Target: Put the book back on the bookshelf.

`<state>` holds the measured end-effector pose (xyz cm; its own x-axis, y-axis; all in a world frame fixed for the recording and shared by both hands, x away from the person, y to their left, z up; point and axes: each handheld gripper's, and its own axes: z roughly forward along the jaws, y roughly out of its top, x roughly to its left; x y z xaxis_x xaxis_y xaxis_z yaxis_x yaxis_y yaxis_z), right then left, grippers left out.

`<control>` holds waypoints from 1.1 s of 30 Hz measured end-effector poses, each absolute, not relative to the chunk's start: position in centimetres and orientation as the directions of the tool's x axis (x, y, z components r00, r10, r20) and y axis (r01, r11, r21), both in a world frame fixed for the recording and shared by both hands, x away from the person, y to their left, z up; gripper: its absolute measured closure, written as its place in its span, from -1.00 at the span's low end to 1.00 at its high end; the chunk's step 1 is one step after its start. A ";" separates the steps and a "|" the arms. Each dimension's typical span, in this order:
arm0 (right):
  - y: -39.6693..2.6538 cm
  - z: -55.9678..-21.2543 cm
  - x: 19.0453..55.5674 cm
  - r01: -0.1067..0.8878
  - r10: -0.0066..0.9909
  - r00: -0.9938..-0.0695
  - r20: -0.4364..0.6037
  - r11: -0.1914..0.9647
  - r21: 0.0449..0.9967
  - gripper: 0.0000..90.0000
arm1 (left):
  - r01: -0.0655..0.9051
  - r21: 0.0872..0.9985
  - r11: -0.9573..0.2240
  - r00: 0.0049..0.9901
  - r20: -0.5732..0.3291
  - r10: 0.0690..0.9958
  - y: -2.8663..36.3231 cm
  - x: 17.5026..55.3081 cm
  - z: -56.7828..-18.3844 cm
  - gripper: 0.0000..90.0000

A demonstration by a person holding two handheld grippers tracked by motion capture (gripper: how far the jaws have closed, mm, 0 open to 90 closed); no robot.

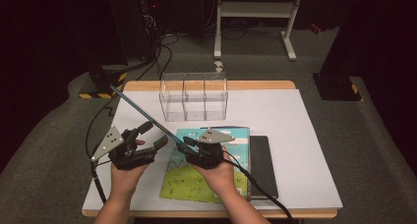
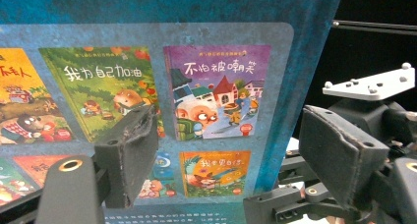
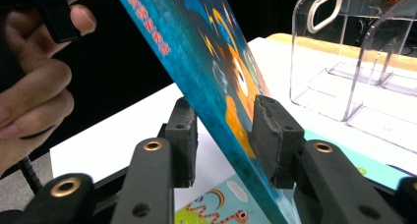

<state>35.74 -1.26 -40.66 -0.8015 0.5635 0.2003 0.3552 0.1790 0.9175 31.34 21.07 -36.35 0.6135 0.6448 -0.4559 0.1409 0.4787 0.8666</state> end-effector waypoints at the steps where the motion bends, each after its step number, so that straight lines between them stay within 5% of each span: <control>1: -1.3 -40.7 35.7 0.357 0.565 -0.800 0.203 0.177 0.917 0.40 | 0.140 0.867 0.477 0.609 -0.456 0.649 21.0 31.3 -36.3 -0.50; 33: 1.2 -41.2 34.2 0.348 0.460 -0.863 0.207 0.245 0.905 0.42 | 0.089 0.894 0.438 0.507 -0.419 0.753 20.9 31.2 -36.0 -0.54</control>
<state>34.22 1.16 -41.23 -0.8635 0.4598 0.2075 0.3480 0.2453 0.9048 31.23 20.94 -36.00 0.5069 0.7531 -0.4193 0.0889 0.4382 0.8945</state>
